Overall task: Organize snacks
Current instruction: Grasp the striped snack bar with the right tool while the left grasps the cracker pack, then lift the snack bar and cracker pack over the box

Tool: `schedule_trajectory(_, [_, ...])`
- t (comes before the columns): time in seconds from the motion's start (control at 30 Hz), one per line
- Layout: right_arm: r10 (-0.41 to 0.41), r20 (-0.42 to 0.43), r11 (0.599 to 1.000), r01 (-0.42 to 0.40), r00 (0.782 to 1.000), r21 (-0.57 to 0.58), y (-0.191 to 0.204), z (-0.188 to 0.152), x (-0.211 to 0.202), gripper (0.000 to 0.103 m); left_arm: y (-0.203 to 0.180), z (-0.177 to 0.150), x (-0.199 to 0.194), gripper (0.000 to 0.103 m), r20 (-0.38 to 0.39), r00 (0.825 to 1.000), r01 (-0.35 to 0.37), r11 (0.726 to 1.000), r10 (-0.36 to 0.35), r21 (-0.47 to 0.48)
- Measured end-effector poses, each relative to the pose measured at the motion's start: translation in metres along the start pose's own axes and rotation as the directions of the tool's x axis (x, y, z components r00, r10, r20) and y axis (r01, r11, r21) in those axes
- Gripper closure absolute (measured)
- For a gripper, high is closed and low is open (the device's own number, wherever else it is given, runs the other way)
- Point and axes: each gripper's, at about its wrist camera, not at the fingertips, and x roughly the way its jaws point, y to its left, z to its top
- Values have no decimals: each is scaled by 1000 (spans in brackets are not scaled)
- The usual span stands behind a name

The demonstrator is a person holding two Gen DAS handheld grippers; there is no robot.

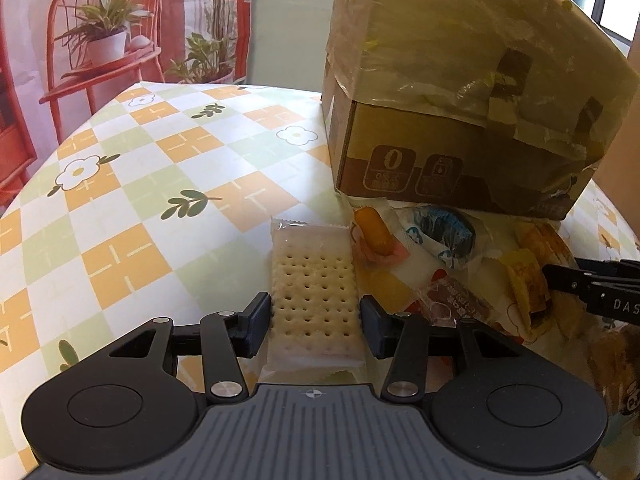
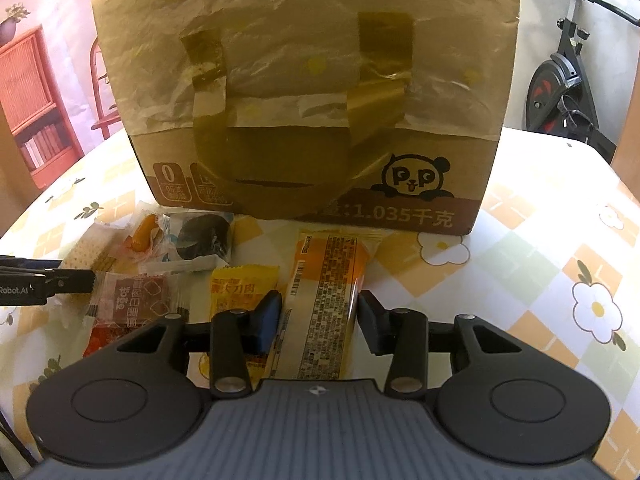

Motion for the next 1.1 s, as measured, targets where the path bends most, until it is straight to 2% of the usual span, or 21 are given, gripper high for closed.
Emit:
schedule_trajectory(0.13, [6, 5, 1000, -6, 1000, 3, 0, -1, -1, 59, 0, -2, -1, 52, 12, 1000, -2, 1000, 2, 6])
schedule_trajectory(0.43, [38, 23, 999, -38, 999, 16, -4, -1, -4, 61, 16, -5, -11, 54, 19, 1000, 22, 998, -21, -58])
schedule_trajectory(0.67, [68, 52, 988, -74, 996, 132, -23, 8, -23, 61, 26, 0, -29, 54, 77, 997, 34, 995, -27, -93])
schedule_trajectory(1.1, [83, 106, 985, -98, 991, 143, -18, 7, -59, 61, 18, 13, -54, 54, 156, 986, 67, 995, -56, -69])
